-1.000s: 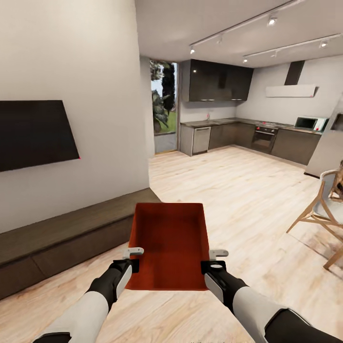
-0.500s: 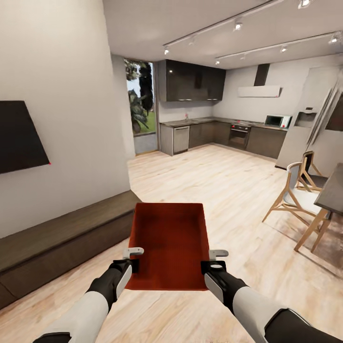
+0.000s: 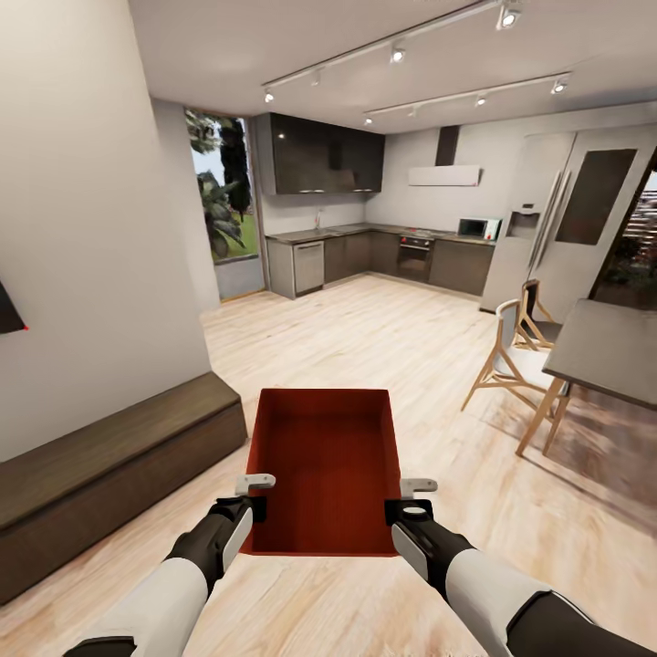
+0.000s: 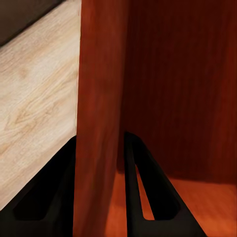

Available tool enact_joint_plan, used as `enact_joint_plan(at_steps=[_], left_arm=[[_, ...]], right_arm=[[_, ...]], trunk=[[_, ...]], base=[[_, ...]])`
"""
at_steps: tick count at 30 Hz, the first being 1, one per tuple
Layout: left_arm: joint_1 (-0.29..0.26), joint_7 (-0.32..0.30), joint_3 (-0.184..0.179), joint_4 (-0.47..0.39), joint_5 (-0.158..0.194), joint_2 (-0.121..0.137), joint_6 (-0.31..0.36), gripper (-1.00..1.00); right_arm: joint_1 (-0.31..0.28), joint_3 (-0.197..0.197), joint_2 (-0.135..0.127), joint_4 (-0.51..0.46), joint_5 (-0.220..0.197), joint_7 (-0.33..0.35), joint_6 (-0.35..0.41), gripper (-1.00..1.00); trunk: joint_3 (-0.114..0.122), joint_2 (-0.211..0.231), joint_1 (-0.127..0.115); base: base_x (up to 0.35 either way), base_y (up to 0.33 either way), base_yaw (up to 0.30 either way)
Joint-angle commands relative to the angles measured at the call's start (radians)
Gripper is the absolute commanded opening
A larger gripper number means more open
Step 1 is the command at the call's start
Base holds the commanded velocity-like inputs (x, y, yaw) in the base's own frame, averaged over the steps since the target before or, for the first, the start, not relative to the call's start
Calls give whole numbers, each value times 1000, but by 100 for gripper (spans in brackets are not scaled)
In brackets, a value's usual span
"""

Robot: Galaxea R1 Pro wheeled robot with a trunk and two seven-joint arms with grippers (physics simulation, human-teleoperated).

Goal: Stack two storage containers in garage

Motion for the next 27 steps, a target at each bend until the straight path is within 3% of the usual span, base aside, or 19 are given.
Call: enact_joint_plan(at_steps=[1,27], left_arm=[[1,7,10,-1,-32,2,11,-100],[1,7,10,-3,-34,2,10,-100]], right_arm=[[-2,-26,-1,-31,13,0,-4,-100],[-2,-26,-2,-31,13,0,-3,-100]], trunk=[[-2,-2,1],[-2,-2,1]], base=[[0,0,-288],[0,0,-288]])
